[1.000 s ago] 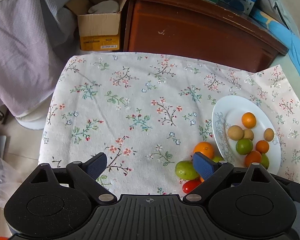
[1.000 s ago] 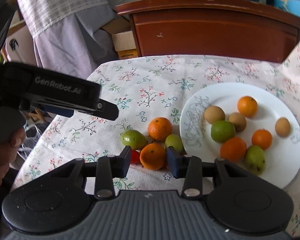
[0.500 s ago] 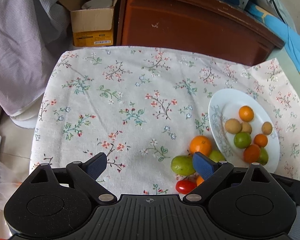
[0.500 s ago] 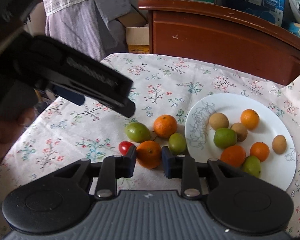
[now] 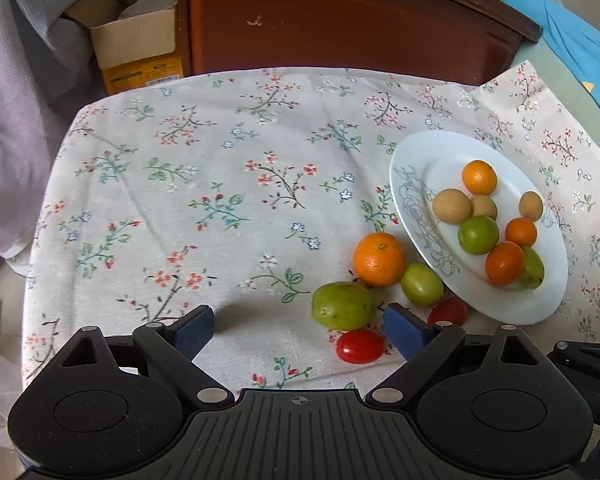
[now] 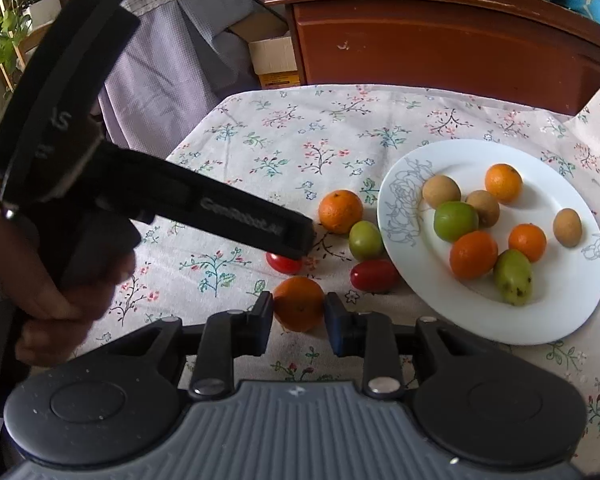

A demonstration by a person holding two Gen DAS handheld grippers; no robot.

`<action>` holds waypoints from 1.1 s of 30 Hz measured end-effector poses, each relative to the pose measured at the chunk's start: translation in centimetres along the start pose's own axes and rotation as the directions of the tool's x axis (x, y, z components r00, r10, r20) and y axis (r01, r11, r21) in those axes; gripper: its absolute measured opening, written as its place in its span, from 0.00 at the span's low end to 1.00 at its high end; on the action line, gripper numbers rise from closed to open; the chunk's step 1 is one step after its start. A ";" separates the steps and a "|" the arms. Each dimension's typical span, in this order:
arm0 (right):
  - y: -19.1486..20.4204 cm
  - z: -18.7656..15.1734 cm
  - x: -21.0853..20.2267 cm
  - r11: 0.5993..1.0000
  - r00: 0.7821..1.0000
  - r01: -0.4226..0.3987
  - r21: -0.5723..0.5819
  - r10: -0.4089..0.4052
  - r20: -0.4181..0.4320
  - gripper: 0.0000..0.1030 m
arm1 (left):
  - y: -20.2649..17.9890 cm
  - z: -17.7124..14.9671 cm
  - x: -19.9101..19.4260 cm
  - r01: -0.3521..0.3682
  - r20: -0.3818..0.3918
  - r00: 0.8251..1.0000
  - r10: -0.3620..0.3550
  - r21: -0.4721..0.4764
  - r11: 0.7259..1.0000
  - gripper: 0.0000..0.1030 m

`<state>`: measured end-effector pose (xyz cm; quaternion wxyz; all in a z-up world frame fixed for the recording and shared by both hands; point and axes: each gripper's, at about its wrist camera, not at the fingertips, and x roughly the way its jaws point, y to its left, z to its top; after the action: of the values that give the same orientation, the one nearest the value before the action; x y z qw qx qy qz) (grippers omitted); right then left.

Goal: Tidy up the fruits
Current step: 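Grasp a large green lime with the left tool while the right tool grasps a tangerine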

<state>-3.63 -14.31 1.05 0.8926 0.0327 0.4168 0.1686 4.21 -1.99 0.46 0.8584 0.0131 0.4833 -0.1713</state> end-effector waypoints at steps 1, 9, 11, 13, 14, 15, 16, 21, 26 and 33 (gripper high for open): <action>0.0 0.0 0.0 1.000 1.000 0.000 0.002 0.000 0.003 0.29 | -0.2 0.0 0.0 -0.005 0.007 1.000 0.005 0.008 1.000 0.88; -0.1 -0.1 0.1 1.000 1.000 0.007 0.018 -0.007 0.004 0.36 | -0.8 0.0 -0.2 0.007 0.038 0.999 -0.009 0.054 0.999 0.63; -0.2 -0.1 0.2 1.000 1.000 0.006 0.029 -0.006 0.002 0.38 | -1.1 -0.1 -0.1 0.018 0.037 0.999 -0.021 0.074 0.997 0.58; -0.4 -0.2 0.3 0.999 1.000 0.002 0.040 -0.002 -0.006 0.40 | -1.6 -0.2 -0.1 0.009 0.044 0.999 -0.013 0.102 0.995 0.55; -0.4 -0.2 0.4 0.999 1.000 -0.003 0.047 0.003 -0.007 0.40 | -1.8 -0.3 -0.1 0.002 0.051 0.999 -0.008 0.120 0.993 0.52; -0.5 -0.2 0.5 0.999 1.000 -0.004 0.053 0.004 -0.012 0.40 | -2.0 -0.4 -0.1 0.002 0.056 0.998 -0.009 0.131 0.991 0.47; -0.5 -0.3 0.6 0.998 1.000 -0.003 0.056 0.004 -0.018 0.39 | -2.0 -0.4 -0.2 0.013 0.059 0.998 -0.021 0.132 0.991 0.39; -0.9 -0.4 0.8 0.996 0.999 -0.023 0.084 0.026 -0.026 0.24 | -2.2 -0.5 -0.2 0.040 0.063 0.997 -0.048 0.125 0.991 0.32; -1.2 -0.2 0.5 0.994 0.999 -0.028 0.107 0.030 -0.019 0.24 | -1.7 -0.3 -0.7 0.038 0.084 0.995 -0.046 0.094 0.995 0.32; -1.8 0.3 -0.2 0.991 0.999 -0.030 0.131 0.028 0.016 0.20 | -0.9 0.8 -1.9 0.048 0.125 0.991 -0.052 0.038 0.998 0.32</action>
<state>-3.06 -16.01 1.02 0.8890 0.0985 0.4199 0.1534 3.75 -2.44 2.58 0.8822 0.0053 0.4254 -0.2017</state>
